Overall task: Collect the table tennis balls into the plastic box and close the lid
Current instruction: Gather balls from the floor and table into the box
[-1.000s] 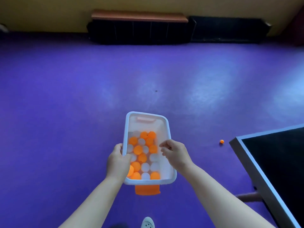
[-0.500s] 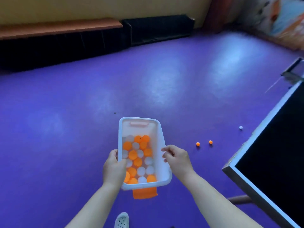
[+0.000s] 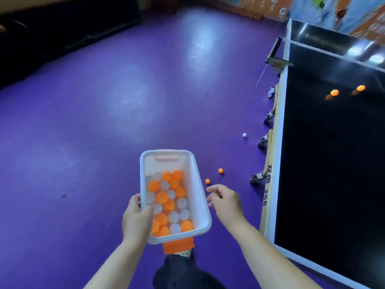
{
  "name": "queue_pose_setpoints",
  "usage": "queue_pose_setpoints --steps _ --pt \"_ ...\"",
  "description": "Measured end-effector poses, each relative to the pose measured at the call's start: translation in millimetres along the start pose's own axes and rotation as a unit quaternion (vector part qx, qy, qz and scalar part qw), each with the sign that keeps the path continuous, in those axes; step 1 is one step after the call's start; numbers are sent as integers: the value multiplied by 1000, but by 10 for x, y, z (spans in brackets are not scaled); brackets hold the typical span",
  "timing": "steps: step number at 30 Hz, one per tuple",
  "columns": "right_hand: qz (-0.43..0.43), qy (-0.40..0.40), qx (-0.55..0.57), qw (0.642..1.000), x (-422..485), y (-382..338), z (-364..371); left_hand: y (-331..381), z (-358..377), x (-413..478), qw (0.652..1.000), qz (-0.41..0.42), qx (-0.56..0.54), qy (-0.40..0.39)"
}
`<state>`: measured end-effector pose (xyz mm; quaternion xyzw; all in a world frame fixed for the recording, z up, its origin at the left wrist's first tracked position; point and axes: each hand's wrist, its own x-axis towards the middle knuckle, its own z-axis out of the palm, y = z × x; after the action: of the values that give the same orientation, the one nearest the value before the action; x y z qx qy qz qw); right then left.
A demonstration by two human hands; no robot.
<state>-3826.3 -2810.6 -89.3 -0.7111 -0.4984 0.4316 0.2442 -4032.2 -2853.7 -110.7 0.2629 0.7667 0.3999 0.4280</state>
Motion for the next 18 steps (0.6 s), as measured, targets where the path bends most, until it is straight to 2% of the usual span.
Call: queue_pose_setpoints --steps 11,18 --pt "90 69 34 993 2189 -641 -341 1416 947 1936 997 37 48 -50" --pt "180 143 38 973 3683 -749 -219 2134 1765 3545 984 45 114 -129"
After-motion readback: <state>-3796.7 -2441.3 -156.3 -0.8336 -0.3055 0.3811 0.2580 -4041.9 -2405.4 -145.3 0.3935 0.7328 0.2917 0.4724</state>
